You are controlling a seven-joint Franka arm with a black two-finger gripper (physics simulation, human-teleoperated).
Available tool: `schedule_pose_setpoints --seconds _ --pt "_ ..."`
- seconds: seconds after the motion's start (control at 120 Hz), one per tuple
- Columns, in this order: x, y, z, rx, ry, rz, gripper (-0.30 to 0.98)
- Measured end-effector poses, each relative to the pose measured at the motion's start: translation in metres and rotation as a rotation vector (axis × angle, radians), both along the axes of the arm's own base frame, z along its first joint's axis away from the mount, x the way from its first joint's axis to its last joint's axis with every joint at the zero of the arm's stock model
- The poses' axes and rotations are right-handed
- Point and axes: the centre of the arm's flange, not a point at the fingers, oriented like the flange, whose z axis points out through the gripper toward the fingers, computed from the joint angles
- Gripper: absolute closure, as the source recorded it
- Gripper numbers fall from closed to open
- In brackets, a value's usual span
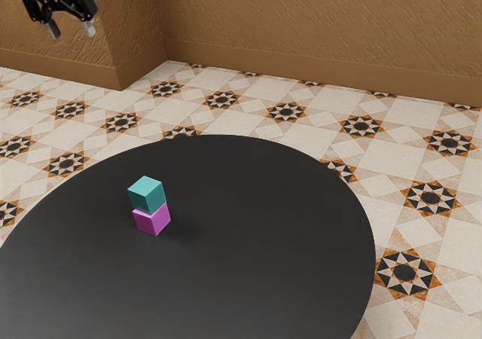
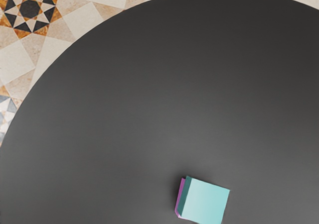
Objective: Pick up the blue block with one arm, and put the blue block on the table with one arm
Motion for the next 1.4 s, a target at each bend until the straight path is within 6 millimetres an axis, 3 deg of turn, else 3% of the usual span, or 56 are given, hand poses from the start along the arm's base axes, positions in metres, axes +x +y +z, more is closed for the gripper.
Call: schedule_pose_setpoints --seconds 0.183,0.217,0.258,0.292,0.333,0.367,0.408,0.442,0.575,0.642,0.775,0.917,1.042,1.208,1.4 --pt "-0.001 0.001 0.002 0.017 -0.004 -0.011 0.02" --pt "-0.009 -0.001 0.017 0.026 -0.029 -0.014 0.02" --pt "-0.046 -0.024 0.077 0.067 -0.124 -0.039 0.02" --pt "-0.070 -0.054 0.110 0.099 -0.170 -0.080 0.02" --pt "-0.083 -0.094 0.129 0.131 -0.188 -0.148 0.02" --pt "-0.081 -0.119 0.128 0.149 -0.173 -0.193 0.02" --pt "-0.068 -0.133 0.113 0.168 -0.128 -0.218 0.03" --pt "-0.058 -0.129 0.098 0.176 -0.084 -0.210 0.03" --pt "-0.027 -0.046 0.019 0.163 0.100 -0.096 0.02" --pt "-0.020 -0.023 -0.025 0.143 0.172 -0.088 0.02" --pt "-0.036 -0.002 -0.107 0.075 0.240 -0.102 0.02" --pt "-0.046 0.013 -0.156 0.053 0.223 -0.106 0.02" --pt "-0.028 0.013 -0.197 0.037 0.198 -0.124 0.02" --pt "0.023 -0.020 -0.234 0.033 0.145 -0.192 0.02" --pt "0.049 -0.046 -0.281 -0.003 0.148 -0.225 0.02"
